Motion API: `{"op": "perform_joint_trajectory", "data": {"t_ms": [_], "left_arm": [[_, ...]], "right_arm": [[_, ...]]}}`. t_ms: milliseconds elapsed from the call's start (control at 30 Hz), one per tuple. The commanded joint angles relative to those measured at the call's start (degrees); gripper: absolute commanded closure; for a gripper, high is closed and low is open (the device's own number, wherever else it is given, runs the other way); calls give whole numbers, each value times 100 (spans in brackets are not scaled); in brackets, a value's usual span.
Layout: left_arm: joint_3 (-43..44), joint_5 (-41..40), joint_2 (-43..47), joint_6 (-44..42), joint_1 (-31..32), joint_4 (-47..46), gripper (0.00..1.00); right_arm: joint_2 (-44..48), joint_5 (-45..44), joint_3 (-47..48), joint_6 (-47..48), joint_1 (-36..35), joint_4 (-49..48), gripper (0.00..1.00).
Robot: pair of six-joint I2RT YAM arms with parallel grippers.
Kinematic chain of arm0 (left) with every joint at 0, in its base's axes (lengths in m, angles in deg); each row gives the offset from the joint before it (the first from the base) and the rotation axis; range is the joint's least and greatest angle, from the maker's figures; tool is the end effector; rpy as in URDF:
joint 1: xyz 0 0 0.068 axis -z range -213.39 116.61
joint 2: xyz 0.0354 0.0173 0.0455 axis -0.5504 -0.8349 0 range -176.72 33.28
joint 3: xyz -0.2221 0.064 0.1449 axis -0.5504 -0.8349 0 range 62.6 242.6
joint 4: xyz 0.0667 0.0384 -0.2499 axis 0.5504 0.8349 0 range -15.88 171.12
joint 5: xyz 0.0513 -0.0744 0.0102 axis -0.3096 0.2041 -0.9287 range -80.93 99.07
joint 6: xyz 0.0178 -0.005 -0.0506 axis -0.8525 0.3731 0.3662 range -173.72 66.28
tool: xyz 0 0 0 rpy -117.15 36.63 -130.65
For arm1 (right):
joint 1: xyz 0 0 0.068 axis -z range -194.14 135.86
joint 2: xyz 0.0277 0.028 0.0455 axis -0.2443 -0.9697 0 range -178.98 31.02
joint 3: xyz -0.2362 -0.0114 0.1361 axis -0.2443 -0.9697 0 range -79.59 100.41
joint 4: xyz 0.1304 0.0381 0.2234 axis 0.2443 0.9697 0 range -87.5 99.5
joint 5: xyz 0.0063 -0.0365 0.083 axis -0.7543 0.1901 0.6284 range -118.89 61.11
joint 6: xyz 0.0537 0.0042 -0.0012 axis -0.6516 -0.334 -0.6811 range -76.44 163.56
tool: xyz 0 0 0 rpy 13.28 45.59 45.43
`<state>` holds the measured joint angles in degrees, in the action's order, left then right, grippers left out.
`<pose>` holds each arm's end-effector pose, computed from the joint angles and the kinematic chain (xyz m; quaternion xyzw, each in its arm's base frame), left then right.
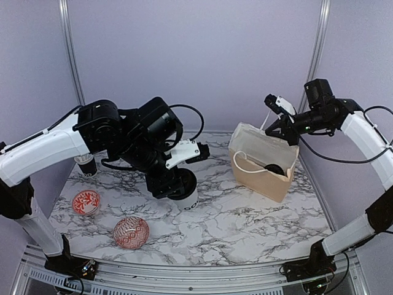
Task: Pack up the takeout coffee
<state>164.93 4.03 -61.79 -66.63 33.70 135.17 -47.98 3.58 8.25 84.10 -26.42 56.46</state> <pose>0.1366 -0.3153 0.3786 0.5999 0.7362 -0.1041 0.2954 0.2656 0.0775 0.3959 -0.4903 0.7474 0.1611 0.4184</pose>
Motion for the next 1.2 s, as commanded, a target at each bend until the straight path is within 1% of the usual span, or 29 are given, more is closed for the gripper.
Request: {"op": "perform_joint_trajectory", "data": {"t_ms": [0,233,367,500,767,867,933,1033,1167], "left_arm": [[468,-675,524,63,19,83,39],[1123,-908,933,-34,45,-186,40],[1262,-756,1053,-166,63,-431,39],[1379,-590,958,-255,84,-507,39],[1440,-170,736,-283,208,-577,39],[1473,12,619,-320,294,-672,39],[1497,143,508,-371,320,-720,38],[1529,305,256,-435,331,-761,38],[1592,291,-71,-555,415,-794,39]], "right_arm": [[166,602,-56,10,-483,197,100],[171,1121,-37,564,-1214,784,100],[104,1276,65,785,-1578,1085,100],[15,1411,311,1021,-1877,1440,100],[38,1570,453,1458,-2058,1973,100],[76,1849,519,1645,-2059,2200,100],[67,1938,460,1767,-2082,2310,97],[76,1733,311,1802,-2193,2325,97],[54,1395,342,1782,-2209,2443,97]]}}
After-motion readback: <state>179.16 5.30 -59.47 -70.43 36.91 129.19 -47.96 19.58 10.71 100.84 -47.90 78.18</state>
